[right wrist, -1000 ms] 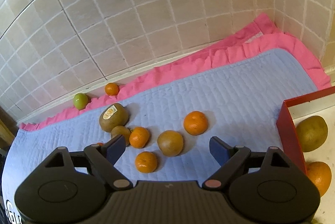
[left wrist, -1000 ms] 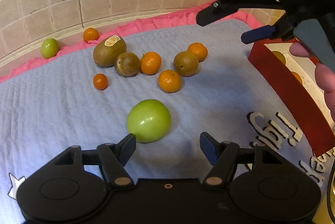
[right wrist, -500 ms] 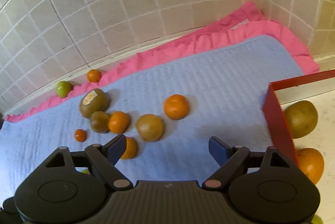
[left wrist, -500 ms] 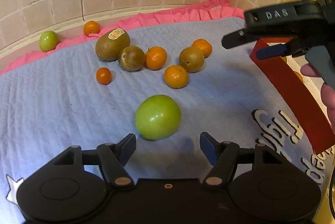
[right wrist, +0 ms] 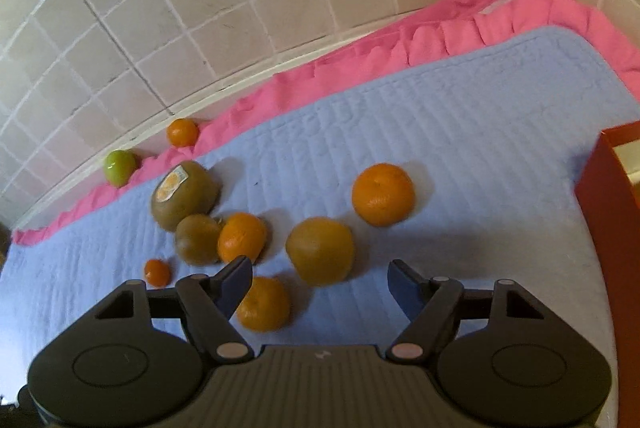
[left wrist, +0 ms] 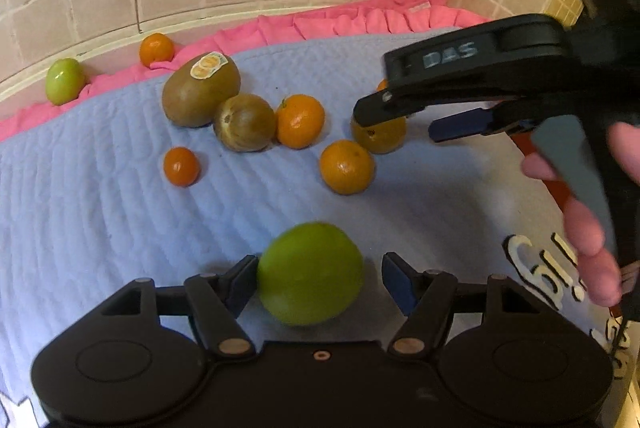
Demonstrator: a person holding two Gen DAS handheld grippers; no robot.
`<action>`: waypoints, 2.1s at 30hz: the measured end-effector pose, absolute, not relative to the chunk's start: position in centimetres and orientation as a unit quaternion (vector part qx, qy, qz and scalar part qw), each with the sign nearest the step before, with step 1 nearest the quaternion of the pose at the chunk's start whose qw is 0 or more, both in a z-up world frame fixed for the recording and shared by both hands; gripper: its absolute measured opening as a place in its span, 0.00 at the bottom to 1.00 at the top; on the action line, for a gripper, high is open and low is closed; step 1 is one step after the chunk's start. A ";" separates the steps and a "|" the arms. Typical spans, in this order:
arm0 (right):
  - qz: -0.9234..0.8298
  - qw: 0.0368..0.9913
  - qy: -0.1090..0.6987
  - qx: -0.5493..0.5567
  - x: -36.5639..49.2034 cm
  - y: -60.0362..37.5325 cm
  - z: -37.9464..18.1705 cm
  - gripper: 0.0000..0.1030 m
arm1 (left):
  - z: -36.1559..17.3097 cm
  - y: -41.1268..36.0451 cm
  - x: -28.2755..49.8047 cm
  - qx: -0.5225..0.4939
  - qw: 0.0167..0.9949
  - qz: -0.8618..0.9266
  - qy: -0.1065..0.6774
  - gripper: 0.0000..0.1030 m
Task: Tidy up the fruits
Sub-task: 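Grasp a green apple with the left tool while the right tool grasps a kiwi, then carry the green apple and kiwi into the red box and open both tools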
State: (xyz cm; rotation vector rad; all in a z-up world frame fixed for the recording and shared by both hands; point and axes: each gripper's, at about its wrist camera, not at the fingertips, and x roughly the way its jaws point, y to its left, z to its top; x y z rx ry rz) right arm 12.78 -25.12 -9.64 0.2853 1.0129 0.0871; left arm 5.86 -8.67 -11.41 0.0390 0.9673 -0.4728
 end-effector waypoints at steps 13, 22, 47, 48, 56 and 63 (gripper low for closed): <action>0.055 0.861 0.483 0.147 13.4 -25.3 -10.6 0.40 | -10.5 -8.7 4.9 0.039 0.874 -0.216 0.433 0.62; 0.058 0.888 0.440 0.119 8.0 -26.9 -5.3 0.40 | -6.7 -10.3 2.5 0.056 0.886 -0.224 0.403 0.62; -0.190 0.882 0.382 0.201 -8.4 -52.2 -1.3 0.40 | -2.5 -39.4 6.6 0.117 0.792 -0.470 0.371 0.62; -0.188 0.879 0.389 0.201 -8.2 -52.4 -1.8 0.40 | -3.0 -40.4 6.8 0.122 0.788 -0.469 0.380 0.62; -0.163 0.859 0.451 0.180 -6.5 -53.0 -6.0 0.40 | -7.7 -46.3 8.3 0.157 0.773 -0.440 0.429 0.62; -0.154 0.851 0.473 0.170 -5.7 -53.0 -7.6 0.40 | -10.0 -47.1 8.7 0.170 0.765 -0.421 0.456 0.62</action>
